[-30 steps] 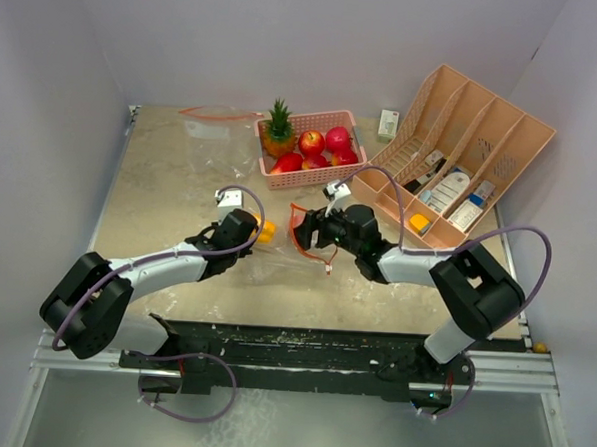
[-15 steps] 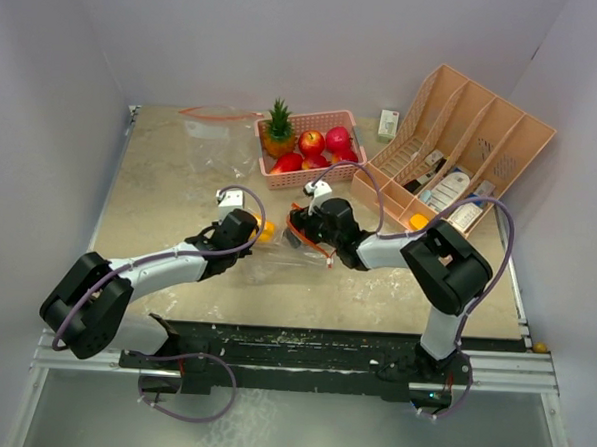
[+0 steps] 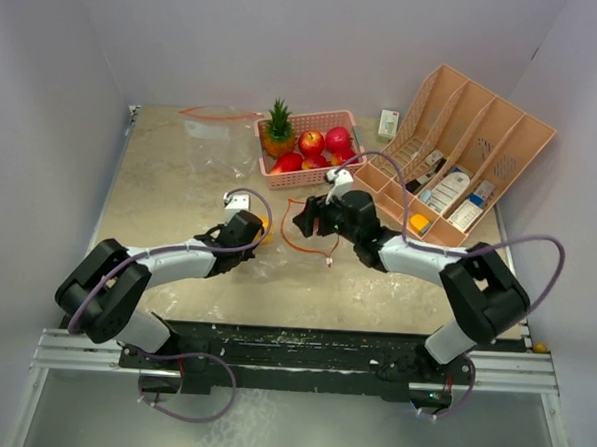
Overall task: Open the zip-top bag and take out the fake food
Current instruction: Pick up the fake fruit from the zipper food storage bag, then place the fake fruit in the bin.
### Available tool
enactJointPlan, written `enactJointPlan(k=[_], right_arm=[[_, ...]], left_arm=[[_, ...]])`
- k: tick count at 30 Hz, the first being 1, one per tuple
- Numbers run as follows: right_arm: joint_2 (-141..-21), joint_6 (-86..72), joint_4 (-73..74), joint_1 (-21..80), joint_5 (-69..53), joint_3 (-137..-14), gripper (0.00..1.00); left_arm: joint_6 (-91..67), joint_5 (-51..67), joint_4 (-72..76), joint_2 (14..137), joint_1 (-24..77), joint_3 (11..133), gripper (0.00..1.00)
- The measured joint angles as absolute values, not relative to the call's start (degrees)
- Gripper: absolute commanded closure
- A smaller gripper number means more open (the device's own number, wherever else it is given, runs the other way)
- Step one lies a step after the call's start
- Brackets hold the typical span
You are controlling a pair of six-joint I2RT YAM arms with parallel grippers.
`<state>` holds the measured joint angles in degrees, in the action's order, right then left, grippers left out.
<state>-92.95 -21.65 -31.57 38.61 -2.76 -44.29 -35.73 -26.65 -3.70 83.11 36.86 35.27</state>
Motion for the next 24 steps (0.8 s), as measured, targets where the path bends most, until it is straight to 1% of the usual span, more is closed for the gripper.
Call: enactJointPlan(k=[5, 8, 11, 15, 21, 22, 24], right_arm=[[-85.12, -23.94, -32.67, 30.0, -7.9, -42.65, 0.53], [-82.78, -24.01, -32.1, 24.91, -8.93, -43.11, 0.53], [-82.83, -23.94, -31.38, 22.15, -10.2, -45.21, 0.52], [-88.71, -23.73, -30.74, 20.16, -12.05, -53.06, 0.5], [-103.13, -21.37, -29.34, 19.99, -14.2, -70.06, 0.45], [-105.51, -20.73, -28.75, 20.03, -14.59, -72.79, 0.44], [-109.93, -19.42, -27.62, 20.16, -14.79, -77.89, 0.38]], left_arm=[[-35.7, -25.63, -3.27, 84.23, 36.86, 35.75, 0.95], [-35.7, -25.1, -2.92, 84.51, 36.86, 35.81, 0.95], [-35.7, -24.56, -2.63, 84.86, 36.82, 36.01, 0.95], [-35.68, -23.97, -2.63, 84.99, 36.8, 36.23, 0.95], [-35.4, -23.53, -2.68, 84.84, 36.77, 36.23, 0.95], [-35.33, -23.35, -2.72, 84.73, 36.77, 36.23, 0.95], [-35.31, -23.0, -2.79, 84.38, 36.77, 36.23, 0.95]])
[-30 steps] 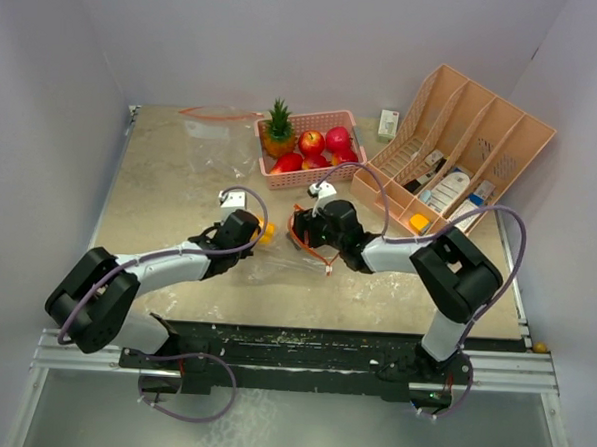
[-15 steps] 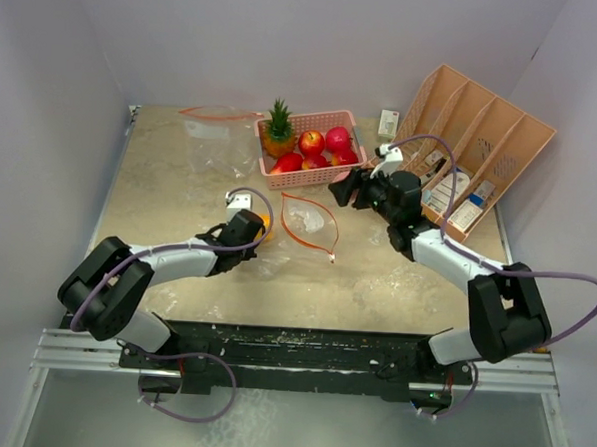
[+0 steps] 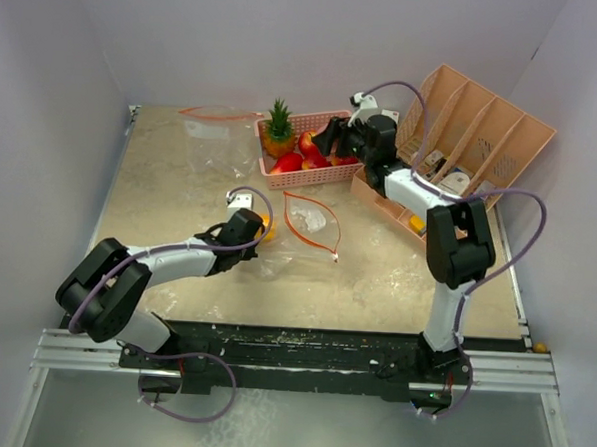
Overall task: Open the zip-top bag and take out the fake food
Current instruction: Place the fake fruit in the bin, then pick up the fake vegetable from the zipper food storage bag.
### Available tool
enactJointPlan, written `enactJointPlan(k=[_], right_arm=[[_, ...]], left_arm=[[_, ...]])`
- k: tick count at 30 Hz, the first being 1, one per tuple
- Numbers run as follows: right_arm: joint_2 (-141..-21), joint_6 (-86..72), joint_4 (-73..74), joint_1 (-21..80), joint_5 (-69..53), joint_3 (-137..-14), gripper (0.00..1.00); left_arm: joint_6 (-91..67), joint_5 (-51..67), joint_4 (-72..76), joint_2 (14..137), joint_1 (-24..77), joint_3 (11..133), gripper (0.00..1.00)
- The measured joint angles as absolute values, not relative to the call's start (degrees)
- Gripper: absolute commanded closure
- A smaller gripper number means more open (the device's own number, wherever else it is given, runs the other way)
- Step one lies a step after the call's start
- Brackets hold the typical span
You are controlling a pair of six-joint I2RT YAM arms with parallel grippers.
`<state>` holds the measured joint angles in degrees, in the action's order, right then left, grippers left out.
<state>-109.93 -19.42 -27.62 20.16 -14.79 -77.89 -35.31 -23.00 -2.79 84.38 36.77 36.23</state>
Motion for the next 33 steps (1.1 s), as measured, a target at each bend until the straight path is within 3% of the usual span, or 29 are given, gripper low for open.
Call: enactJointPlan(k=[3, 5, 6, 13, 18, 27, 33], right_arm=[[-115.24, -17.23, -24.69, 20.23, -14.37, -84.07, 0.24], [-117.05, -16.27, -22.85, 20.25, -12.88, -85.91, 0.07], [-117.43, -15.88, -22.02, 20.27, -12.14, -86.08, 0.03], [-113.1, -13.45, -20.73, 20.29, -8.25, -81.8, 0.02], [-102.1, -13.43, -23.53, 20.32, -8.56, -69.43, 0.18], [-79.79, -19.42, -31.94, 23.07, -12.16, -41.19, 0.81], [-75.05, -22.81, -32.73, 29.95, -12.62, -34.24, 0.97]], left_arm=[[-35.29, -22.31, -2.87, 83.31, 36.77, 35.99, 0.93], [-35.29, -21.89, -2.87, 82.21, 36.77, 35.51, 0.92], [-35.29, -21.76, -2.85, 81.78, 36.77, 35.31, 0.91], [-35.07, -20.58, -2.39, 80.88, 36.77, 34.79, 0.89], [-34.83, -19.68, -1.8, 80.88, 36.77, 34.79, 0.86], [-34.83, -18.26, 0.78, 82.76, 36.77, 34.85, 0.82], [-34.85, -17.3, 1.78, 85.01, 36.77, 35.62, 0.82]])
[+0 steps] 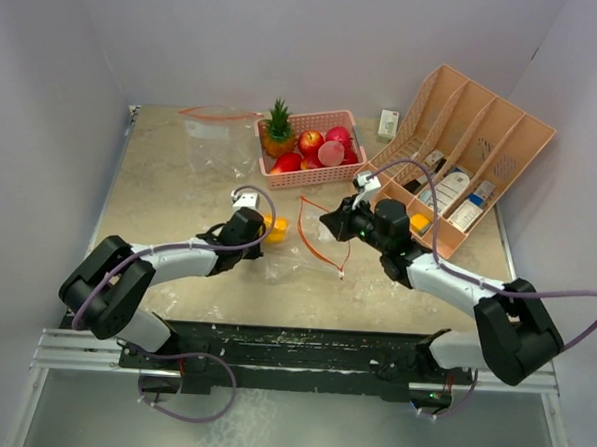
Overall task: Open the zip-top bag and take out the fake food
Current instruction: Pick up the fake vegetable from the zipper food storage bag.
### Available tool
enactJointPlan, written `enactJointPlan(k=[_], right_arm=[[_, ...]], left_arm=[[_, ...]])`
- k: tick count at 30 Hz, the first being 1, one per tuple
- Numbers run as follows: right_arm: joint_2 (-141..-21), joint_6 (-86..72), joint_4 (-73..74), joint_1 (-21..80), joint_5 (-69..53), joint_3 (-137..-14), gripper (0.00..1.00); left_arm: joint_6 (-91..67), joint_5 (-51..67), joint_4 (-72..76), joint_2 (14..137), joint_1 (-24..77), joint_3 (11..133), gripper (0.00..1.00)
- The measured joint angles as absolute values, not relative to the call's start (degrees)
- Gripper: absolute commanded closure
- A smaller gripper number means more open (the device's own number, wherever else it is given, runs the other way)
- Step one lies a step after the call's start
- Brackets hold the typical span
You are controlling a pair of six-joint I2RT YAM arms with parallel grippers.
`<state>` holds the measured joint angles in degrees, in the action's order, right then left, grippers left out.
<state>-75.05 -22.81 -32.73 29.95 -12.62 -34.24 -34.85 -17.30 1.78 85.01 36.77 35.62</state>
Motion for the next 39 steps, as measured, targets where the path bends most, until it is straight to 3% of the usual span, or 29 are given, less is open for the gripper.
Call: enactJointPlan(k=[3, 5, 9, 12, 17, 20, 32, 37, 39], right_arm=[[-77.84, -24.14, -35.51, 31.68, -13.26, -34.2, 0.96], [-80.88, -25.21, -37.69, 31.94, -13.45, -34.04, 0.91], [-86.76, -26.61, -41.32, 32.25, -13.5, -33.23, 0.87], [-91.15, -27.16, -43.53, 32.25, -13.61, -33.23, 0.9], [-97.08, -28.95, -47.66, 32.25, -14.81, -33.23, 0.9], [-99.11, -29.63, -49.39, 32.25, -15.29, -33.23, 0.9], [-99.5, -30.5, -51.42, 32.25, -16.23, -33.23, 0.88], [-99.5, -30.5, -51.42, 32.25, -16.25, -33.23, 0.88], [-99.5, -30.5, -51.42, 32.25, -16.25, -33.23, 0.88]], left_arm=[[-34.83, -17.1, 2.24, 85.23, 36.77, 36.18, 0.77], [-34.81, -17.1, 2.26, 85.14, 36.77, 36.27, 0.7], [-33.76, -17.19, 2.07, 83.4, 36.75, 36.05, 0.41], [-33.12, -17.28, 2.17, 79.99, 36.77, 35.27, 0.28], [-32.38, -18.39, 2.11, 74.5, 36.77, 34.41, 0.12], [-32.18, -18.94, 2.2, 72.73, 36.77, 34.39, 0.1], [-29.45, -10.9, 8.58, 76.03, 36.38, 34.39, 0.38], [-29.39, -10.41, 9.39, 78.15, 36.38, 34.39, 0.71], [-29.54, -10.87, 9.37, 78.41, 36.38, 34.37, 0.95]])
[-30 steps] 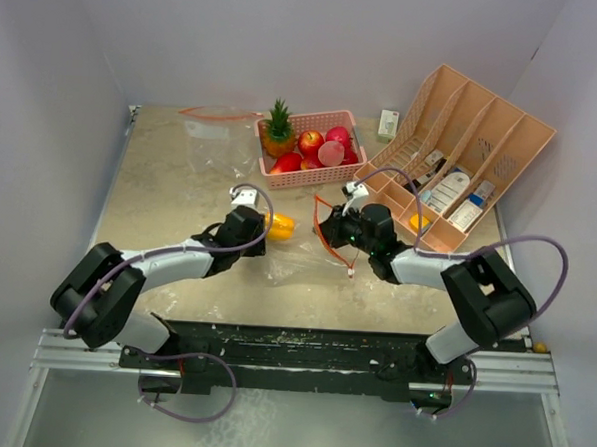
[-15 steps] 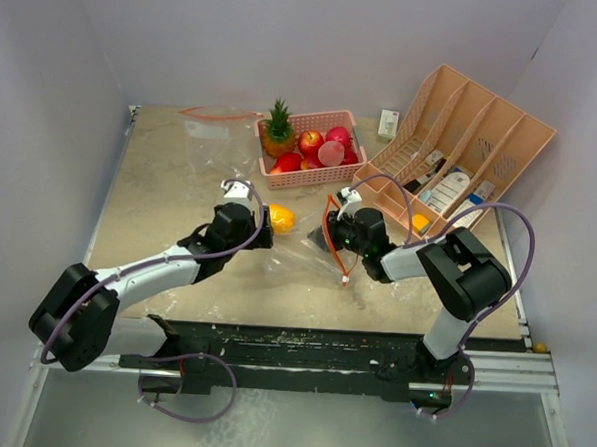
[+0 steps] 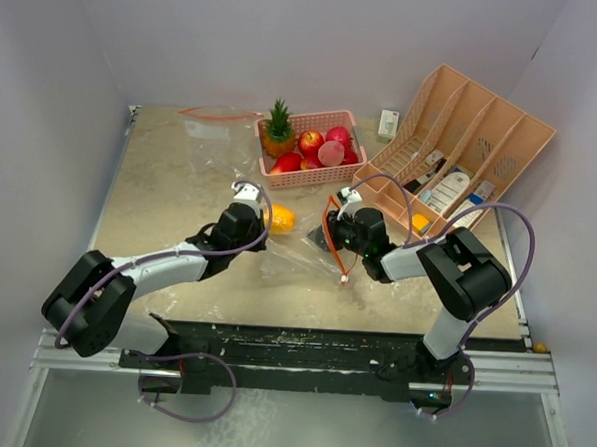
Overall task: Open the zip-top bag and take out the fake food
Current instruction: Pick up the fake vegetable from the zipper food storage bag.
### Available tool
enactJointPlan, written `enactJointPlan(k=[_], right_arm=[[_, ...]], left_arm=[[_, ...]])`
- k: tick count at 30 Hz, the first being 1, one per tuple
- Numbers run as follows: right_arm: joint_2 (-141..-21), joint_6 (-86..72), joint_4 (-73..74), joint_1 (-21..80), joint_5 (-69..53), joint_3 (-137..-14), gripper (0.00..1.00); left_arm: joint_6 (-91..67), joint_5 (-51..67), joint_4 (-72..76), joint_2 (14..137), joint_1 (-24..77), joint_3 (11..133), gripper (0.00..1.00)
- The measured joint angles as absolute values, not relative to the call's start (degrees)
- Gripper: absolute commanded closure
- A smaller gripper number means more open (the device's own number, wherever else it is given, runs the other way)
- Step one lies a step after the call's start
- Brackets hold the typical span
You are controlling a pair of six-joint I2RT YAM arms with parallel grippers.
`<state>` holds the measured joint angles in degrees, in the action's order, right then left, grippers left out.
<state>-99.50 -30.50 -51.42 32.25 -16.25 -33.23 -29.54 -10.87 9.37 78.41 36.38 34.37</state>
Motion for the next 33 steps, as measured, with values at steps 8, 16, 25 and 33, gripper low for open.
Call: enactJointPlan(k=[8, 16, 25, 33], right_arm=[[-99.5, -30.52, -52.18, 32.25, -16.43, -33.19, 0.87], [-99.48, -30.61, -53.54, 32.25, -17.74, -31.83, 0.87], [-99.48, -30.96, -55.05, 32.25, -19.05, -31.24, 0.87], [-99.37, -32.08, -57.93, 32.25, -19.77, -29.93, 0.61]], left_arm=[[-26.41, -11.77, 8.49, 75.16, 36.38, 34.57, 1.0], [-20.23, -15.46, 8.64, 64.62, 44.34, 39.53, 1.0], [-18.76, -19.73, 9.54, 62.5, 48.93, 38.74, 1.0], [-15.88, -20.51, 10.26, 57.25, 50.0, 38.79, 1.0]])
